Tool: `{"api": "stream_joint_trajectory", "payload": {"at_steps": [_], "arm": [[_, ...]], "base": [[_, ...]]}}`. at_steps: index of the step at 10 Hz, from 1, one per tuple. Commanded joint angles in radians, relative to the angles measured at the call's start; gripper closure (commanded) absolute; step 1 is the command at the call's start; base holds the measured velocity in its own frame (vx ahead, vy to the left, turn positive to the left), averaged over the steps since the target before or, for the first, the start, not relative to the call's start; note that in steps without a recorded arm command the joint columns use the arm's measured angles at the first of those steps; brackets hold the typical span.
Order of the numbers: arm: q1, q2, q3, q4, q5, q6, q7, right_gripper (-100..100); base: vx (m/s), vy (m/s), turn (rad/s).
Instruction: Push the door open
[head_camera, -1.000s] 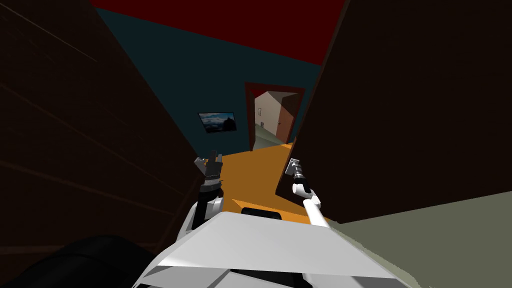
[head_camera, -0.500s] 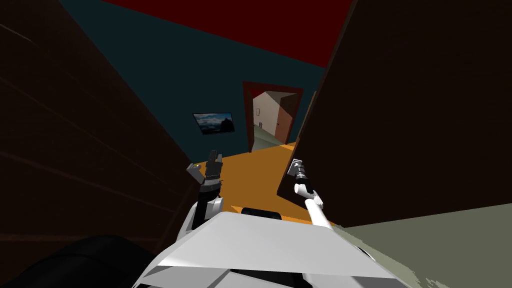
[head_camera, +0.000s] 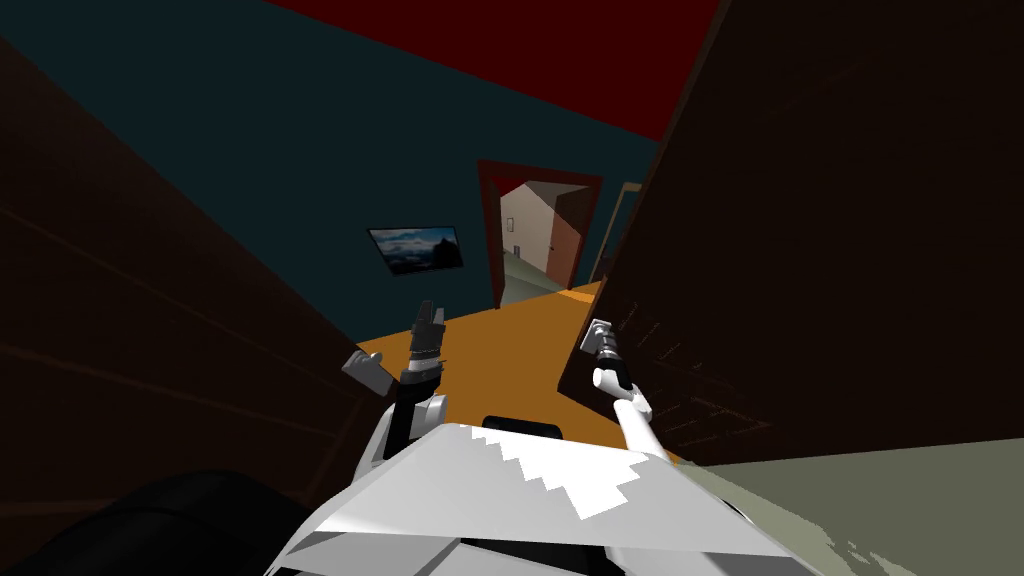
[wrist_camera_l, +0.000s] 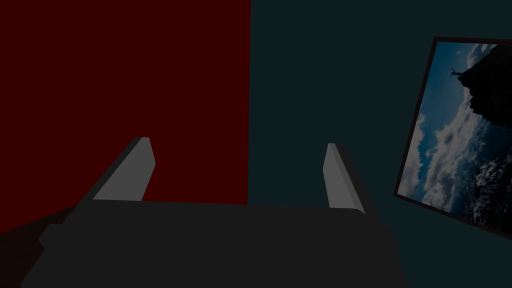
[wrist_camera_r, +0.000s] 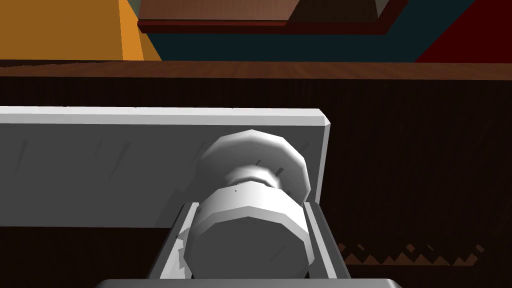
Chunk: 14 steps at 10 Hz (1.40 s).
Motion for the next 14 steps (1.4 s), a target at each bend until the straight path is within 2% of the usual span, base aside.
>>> {"api": "stream_joint_trajectory", "payload": {"at_steps": [1, 3, 4, 6, 14], "arm": [[-0.001, -0.003, -0.015, -0.008, -0.004, 0.005, 0.002, 100], [0.001, -0.004, -0.02, -0.004, -0.004, 0.004, 0.004, 100], [0.002, -0.008, -0.042, -0.006, -0.008, 0.003, 0.009, 100], [0.004, -0.009, -0.056, -0.007, -0.011, 0.004, 0.013, 100], [0.015, -0.019, -0.147, -0.014, -0.03, 0.006, 0.037, 100]], "base": [[0.165, 0.092, -0.069], [0.124, 0.059, -0.057], [0.131, 0.006, -0.052], [0.2, 0.042, -0.045], [0.188, 0.034, -0.05]]}}
